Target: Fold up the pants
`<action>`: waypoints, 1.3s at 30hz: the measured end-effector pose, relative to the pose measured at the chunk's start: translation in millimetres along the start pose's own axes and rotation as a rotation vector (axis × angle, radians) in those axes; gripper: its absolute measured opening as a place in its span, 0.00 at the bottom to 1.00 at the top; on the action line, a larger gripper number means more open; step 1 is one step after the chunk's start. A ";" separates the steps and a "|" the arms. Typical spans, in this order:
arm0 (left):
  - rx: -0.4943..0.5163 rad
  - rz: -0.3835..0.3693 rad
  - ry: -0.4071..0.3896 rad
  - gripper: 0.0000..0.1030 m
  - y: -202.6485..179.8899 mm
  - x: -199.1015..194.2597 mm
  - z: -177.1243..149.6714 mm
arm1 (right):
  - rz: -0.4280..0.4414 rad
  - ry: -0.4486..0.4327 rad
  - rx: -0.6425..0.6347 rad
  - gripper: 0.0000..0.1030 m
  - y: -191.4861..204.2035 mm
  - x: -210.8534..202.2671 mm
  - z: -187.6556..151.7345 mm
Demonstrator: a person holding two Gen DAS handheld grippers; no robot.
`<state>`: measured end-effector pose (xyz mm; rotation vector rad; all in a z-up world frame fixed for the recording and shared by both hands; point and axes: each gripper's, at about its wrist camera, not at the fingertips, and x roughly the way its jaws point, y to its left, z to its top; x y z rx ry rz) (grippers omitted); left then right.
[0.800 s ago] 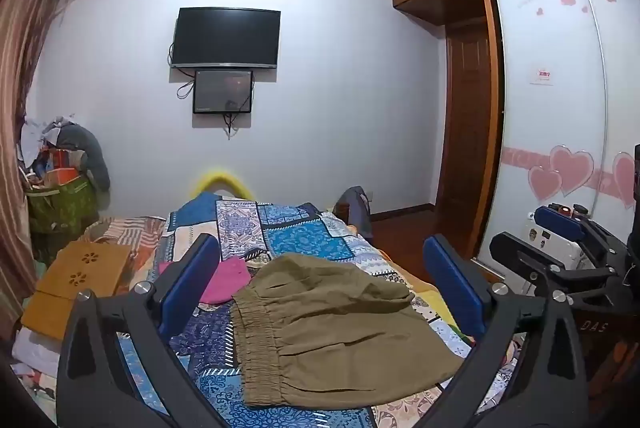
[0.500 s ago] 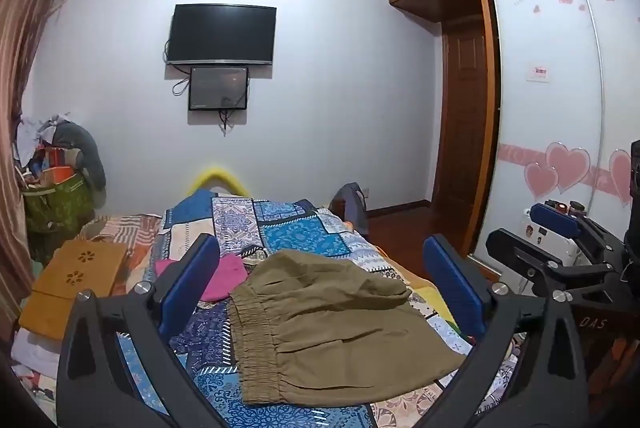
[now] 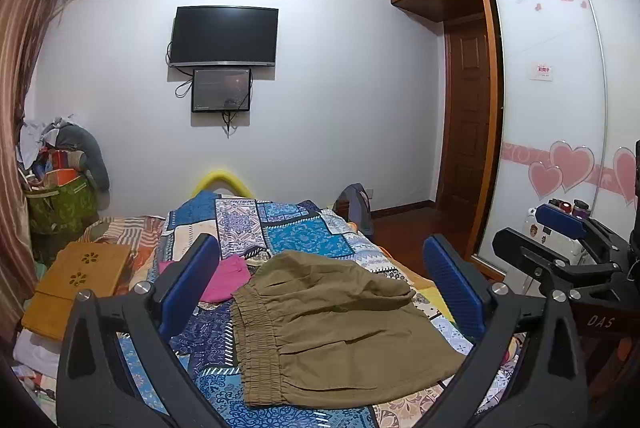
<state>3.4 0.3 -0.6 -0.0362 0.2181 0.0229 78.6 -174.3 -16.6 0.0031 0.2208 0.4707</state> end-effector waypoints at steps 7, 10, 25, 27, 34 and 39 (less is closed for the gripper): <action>0.009 0.010 -0.007 1.00 -5.4 0.3 -1.1 | 0.001 -0.002 0.008 0.99 -1.9 -1.9 1.0; 0.007 0.009 -0.008 1.00 -6.2 0.7 -1.9 | 0.002 -0.003 0.013 0.99 -3.0 -2.6 0.2; 0.002 0.006 -0.007 1.00 -4.9 4.0 -2.8 | 0.000 -0.005 0.014 0.99 -4.7 -3.2 0.0; -0.005 0.007 -0.007 1.00 -4.0 4.6 -2.9 | 0.001 -0.005 0.015 0.99 -4.8 -3.2 0.3; -0.022 0.018 -0.004 1.00 -2.0 5.2 -4.8 | -0.002 -0.006 0.017 0.99 -6.5 -4.2 0.2; -0.030 0.015 -0.002 1.00 -0.9 5.9 -4.2 | -0.002 -0.005 0.017 0.99 -6.7 -4.1 0.2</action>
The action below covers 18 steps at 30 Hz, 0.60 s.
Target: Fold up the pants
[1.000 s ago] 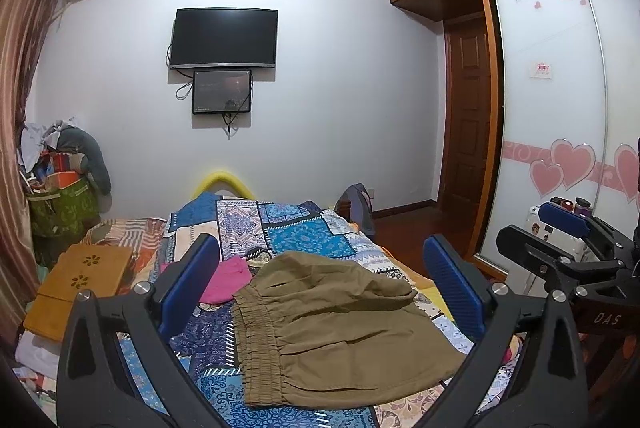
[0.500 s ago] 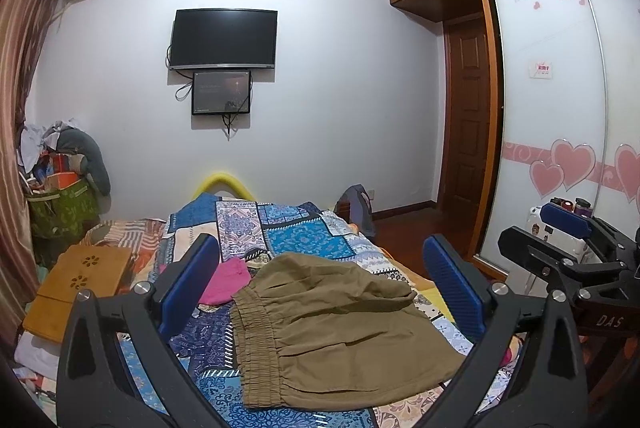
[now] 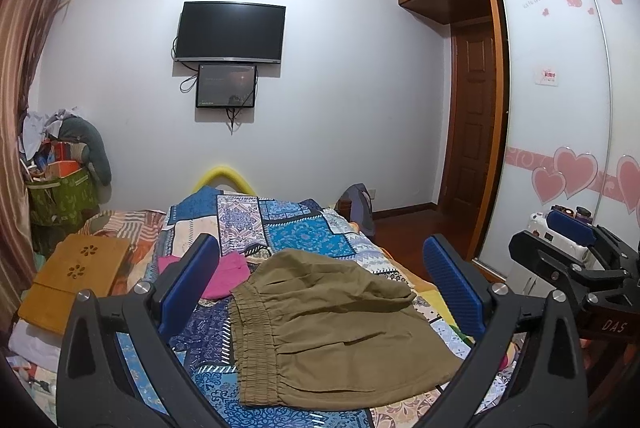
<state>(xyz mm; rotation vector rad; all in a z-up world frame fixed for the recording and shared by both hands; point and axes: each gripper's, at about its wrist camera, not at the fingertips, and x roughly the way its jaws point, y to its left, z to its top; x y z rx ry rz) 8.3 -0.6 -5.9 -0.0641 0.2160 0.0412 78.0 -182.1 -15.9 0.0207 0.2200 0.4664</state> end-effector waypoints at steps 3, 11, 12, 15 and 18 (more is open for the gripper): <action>0.001 0.000 -0.001 1.00 -0.1 -0.1 0.7 | 0.001 0.000 0.000 0.99 -0.1 -0.5 0.5; 0.010 -0.003 0.001 1.00 0.3 0.3 0.6 | 0.002 -0.001 -0.002 0.99 -1.3 -0.8 1.1; 0.011 -0.002 0.001 1.00 0.7 0.4 0.1 | 0.002 -0.001 -0.003 0.99 -1.2 -0.9 1.1; 0.014 0.000 0.005 1.00 -0.7 1.6 -0.7 | 0.005 -0.002 -0.008 0.99 0.9 -1.1 2.3; 0.015 0.000 0.009 1.00 -0.8 3.5 -1.2 | 0.006 -0.001 -0.011 0.99 1.7 0.2 2.7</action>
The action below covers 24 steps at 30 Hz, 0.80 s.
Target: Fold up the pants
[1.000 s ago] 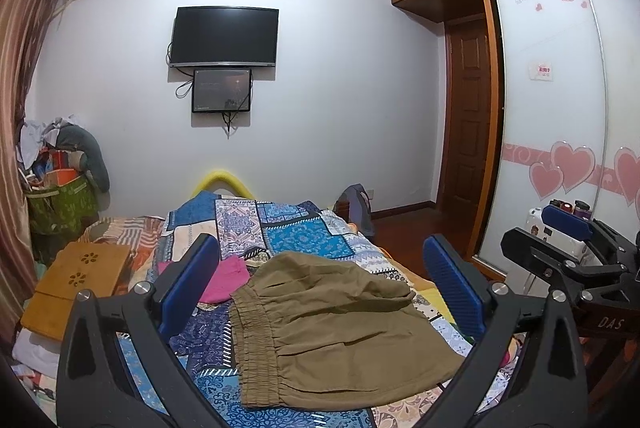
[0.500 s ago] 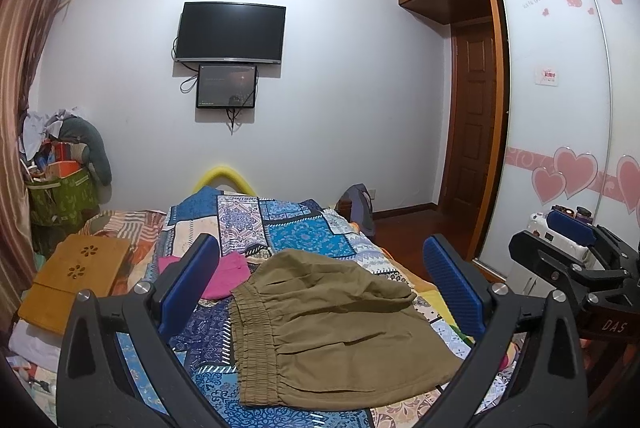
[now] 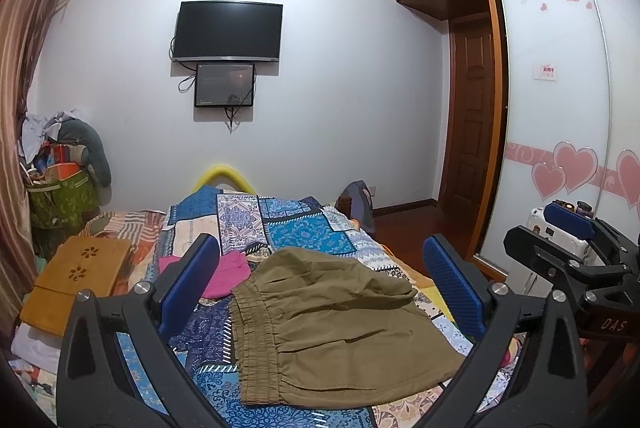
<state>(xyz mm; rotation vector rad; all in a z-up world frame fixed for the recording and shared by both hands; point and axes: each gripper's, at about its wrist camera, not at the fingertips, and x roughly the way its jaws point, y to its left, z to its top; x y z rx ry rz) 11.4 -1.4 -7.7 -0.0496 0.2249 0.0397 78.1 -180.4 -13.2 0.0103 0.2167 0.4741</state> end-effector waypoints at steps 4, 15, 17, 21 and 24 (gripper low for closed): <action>0.004 0.005 0.002 1.00 -0.8 2.0 -0.8 | 0.002 0.003 0.001 0.99 0.5 2.1 -0.4; 0.063 0.059 0.054 1.00 6.1 41.7 -12.5 | -0.014 0.031 0.008 0.99 -16.6 25.2 -10.5; 0.077 0.073 0.081 1.00 11.5 57.0 -15.5 | -0.035 0.057 -0.003 0.99 -24.8 36.6 -14.8; 0.067 0.097 0.188 1.00 34.0 103.1 -26.2 | -0.065 0.148 -0.027 0.99 -48.9 70.4 -30.4; 0.050 0.100 0.279 1.00 52.6 137.8 -36.8 | -0.071 0.207 -0.017 0.99 -64.6 89.7 -41.8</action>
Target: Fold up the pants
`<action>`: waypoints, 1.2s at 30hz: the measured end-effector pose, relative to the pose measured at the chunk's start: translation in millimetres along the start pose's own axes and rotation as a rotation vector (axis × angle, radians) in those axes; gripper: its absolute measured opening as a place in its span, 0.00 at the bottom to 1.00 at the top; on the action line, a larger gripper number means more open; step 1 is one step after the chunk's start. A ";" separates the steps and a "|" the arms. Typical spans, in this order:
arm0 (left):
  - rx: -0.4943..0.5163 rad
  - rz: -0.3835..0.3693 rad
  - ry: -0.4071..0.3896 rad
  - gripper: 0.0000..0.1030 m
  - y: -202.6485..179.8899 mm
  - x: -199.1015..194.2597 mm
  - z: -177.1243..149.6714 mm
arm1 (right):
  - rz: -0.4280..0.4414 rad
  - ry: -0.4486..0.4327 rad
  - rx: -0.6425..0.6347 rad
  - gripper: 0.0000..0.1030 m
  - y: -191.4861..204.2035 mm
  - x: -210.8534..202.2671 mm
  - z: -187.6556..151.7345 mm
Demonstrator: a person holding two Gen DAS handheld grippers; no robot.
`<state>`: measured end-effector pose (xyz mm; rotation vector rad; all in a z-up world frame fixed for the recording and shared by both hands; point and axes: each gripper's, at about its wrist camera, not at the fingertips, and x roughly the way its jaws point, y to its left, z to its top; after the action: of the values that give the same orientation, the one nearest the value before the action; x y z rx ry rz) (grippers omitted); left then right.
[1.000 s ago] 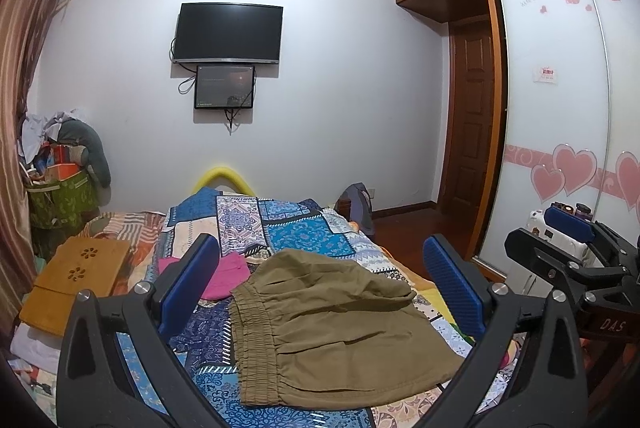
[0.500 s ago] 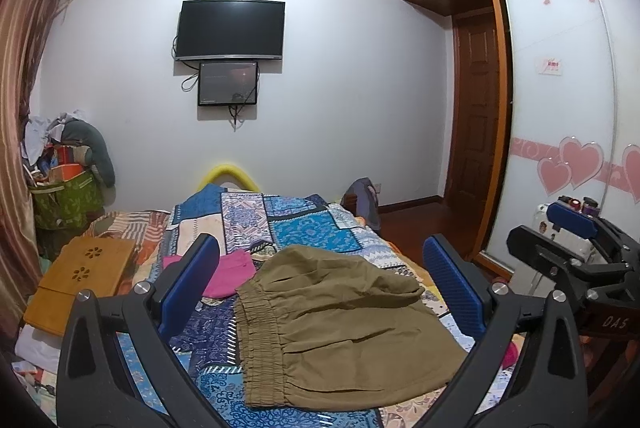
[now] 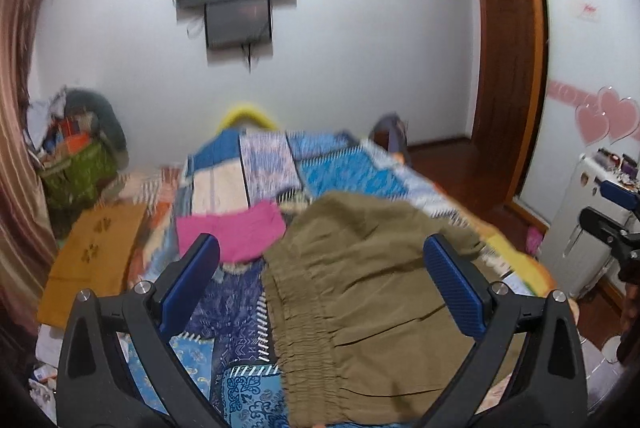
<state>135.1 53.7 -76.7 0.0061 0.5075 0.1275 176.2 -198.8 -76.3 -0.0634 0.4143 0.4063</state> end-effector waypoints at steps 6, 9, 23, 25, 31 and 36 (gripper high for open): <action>0.019 0.007 0.158 1.00 26.0 77.9 -10.5 | -0.039 0.142 -0.019 0.97 -28.9 57.6 -24.3; 0.049 0.017 0.210 1.00 31.2 107.5 -18.6 | -0.043 0.223 0.003 0.86 -40.5 83.0 -33.0; 0.087 -0.021 0.475 0.94 40.3 225.4 -77.2 | 0.038 0.570 0.111 0.35 -90.0 210.6 -105.3; 0.058 -0.047 0.480 0.94 43.9 229.1 -78.7 | 0.038 0.529 0.103 0.34 -92.8 209.8 -100.9; 0.042 -0.075 0.421 0.93 53.7 221.6 -58.4 | 0.096 0.468 0.137 0.34 -105.3 196.7 -76.3; 0.010 -0.033 0.420 0.93 68.7 234.4 -44.1 | 0.101 0.408 0.131 0.38 -106.7 181.4 -55.1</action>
<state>308.5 149.7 -226.2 -0.0201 0.9275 0.0936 349.4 -237.3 -202.2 0.0030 0.8481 0.4655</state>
